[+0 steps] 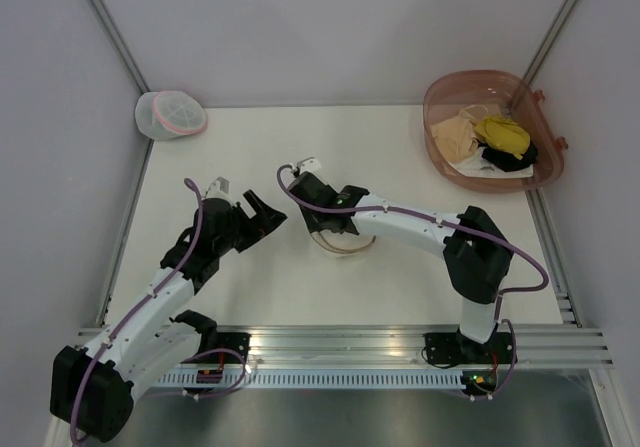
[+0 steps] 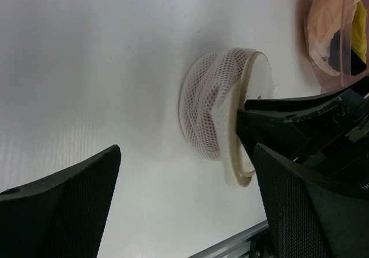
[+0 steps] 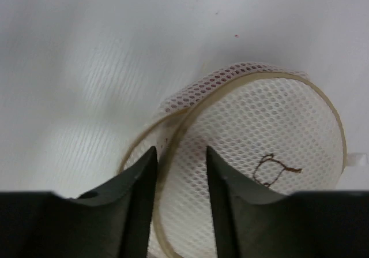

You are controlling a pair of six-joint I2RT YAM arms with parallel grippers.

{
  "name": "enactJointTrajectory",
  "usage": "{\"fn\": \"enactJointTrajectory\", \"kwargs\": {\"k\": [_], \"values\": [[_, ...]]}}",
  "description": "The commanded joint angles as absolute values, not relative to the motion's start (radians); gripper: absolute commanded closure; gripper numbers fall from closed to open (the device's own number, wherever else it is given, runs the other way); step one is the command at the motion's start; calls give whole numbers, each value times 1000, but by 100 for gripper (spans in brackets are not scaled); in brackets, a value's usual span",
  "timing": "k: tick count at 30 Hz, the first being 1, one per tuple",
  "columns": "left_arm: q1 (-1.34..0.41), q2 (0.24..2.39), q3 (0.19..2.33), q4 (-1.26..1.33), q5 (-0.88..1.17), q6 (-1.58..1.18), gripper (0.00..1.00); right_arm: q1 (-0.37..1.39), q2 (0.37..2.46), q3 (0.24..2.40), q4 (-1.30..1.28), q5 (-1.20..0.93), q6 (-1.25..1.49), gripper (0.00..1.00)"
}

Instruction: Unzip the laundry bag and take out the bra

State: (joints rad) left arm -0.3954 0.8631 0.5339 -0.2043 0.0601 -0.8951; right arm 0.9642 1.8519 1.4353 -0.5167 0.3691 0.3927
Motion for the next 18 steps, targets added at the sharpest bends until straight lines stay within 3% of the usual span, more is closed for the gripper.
{"fn": "enactJointTrajectory", "kwargs": {"k": [1, 2, 3, 5, 9, 14, 18], "values": [[-380, 850, 525, -193, 87, -862, 0, 966, 1884, 1491, -578, 504, 429, 59], [-377, 847, 523, -195, 89, -862, 1, 966, 1885, 1490, -587, 520, 431, 65], [-374, 845, 520, -193, 92, -862, 1, 966, 1885, 1486, -607, 534, 434, 84], [-371, 842, 520, -193, 97, -864, 1, 968, 1864, 1474, -620, 567, 442, 99], [-370, 845, 520, -189, 106, -865, 1, 969, 1734, 1427, -643, 629, 459, 100], [-368, 854, 525, -180, 113, -865, 1, 966, 1579, 1367, -738, 864, 505, 100], [-367, 876, 531, -160, 143, -871, 1, 872, 1592, 1382, -979, 1087, 619, 96]]}}
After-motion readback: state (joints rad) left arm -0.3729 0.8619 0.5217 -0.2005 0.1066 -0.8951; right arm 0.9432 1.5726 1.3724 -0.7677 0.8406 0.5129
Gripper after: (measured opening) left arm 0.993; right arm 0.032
